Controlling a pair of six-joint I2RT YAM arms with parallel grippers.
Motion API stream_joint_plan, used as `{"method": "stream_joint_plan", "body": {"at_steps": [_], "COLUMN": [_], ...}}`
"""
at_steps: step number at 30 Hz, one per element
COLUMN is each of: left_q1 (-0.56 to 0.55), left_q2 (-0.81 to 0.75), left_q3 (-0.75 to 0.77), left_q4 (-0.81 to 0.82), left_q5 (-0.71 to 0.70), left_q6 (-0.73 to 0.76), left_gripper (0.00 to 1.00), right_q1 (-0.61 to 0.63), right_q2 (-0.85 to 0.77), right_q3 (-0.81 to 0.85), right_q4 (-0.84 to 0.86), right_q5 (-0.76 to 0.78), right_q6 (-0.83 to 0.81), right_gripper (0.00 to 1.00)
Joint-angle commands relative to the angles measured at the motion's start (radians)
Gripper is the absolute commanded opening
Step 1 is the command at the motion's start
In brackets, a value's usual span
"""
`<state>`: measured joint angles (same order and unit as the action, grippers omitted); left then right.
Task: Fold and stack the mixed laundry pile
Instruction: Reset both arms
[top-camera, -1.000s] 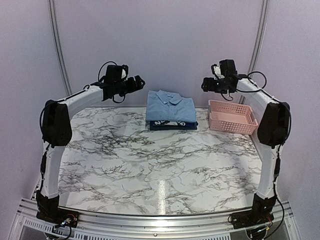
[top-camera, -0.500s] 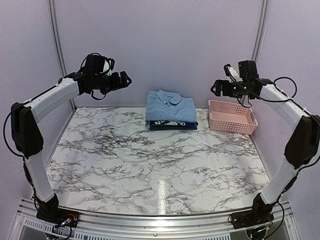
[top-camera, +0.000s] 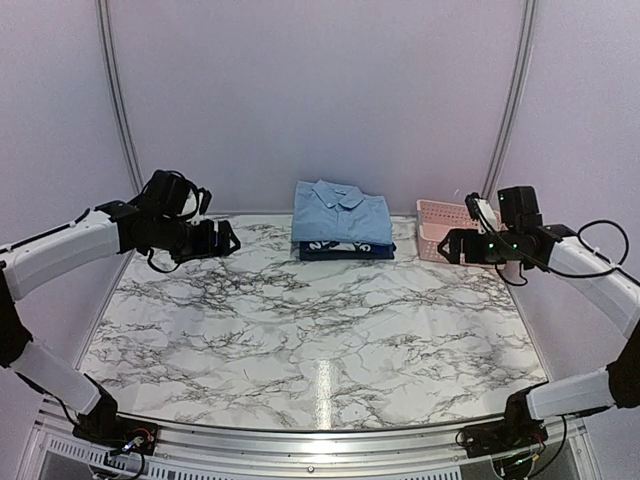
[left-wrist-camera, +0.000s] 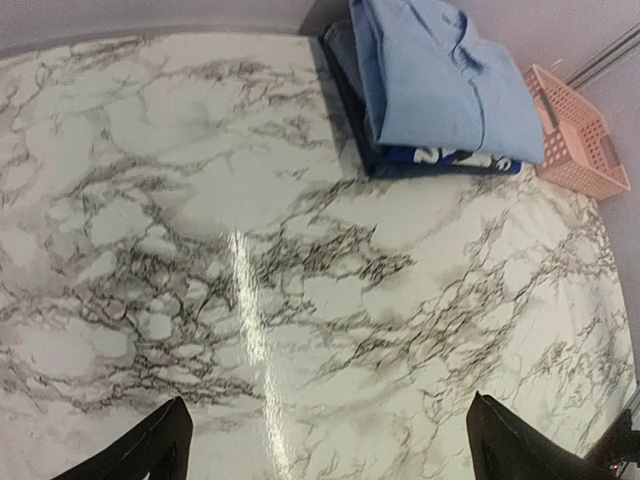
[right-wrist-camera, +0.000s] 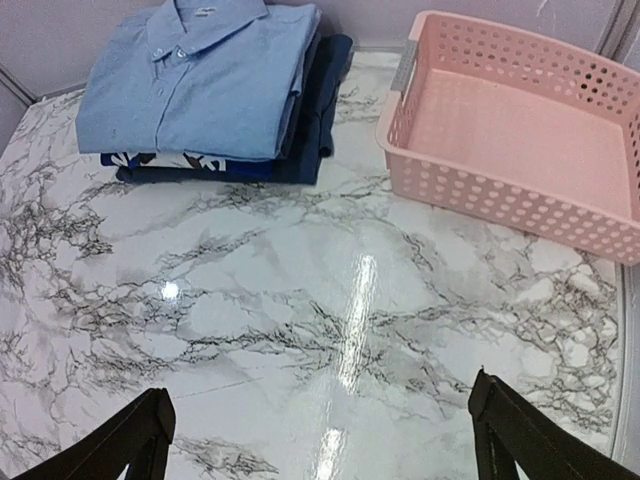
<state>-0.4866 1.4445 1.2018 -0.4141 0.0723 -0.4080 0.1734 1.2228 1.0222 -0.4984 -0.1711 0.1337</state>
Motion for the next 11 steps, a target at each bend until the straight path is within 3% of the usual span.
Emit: {"method": "stream_joint_plan", "body": {"at_steps": [1,11], "left_q1": [-0.037,-0.063], "left_q2": [-0.068,-0.136], "left_q3": [-0.142,-0.324], "left_q4": [0.01,0.119], "left_q5": [-0.039,-0.068], "left_q6": [-0.064,-0.159], "left_gripper": [0.99,0.99], "right_q1": [-0.005,-0.004], "right_q2": [-0.095,-0.17], "right_q3": [-0.116,-0.277], "right_q4": [0.03,0.076], "right_q5": [-0.03,-0.046], "right_q6": [0.051,0.091], "right_gripper": [0.99,0.99]}}
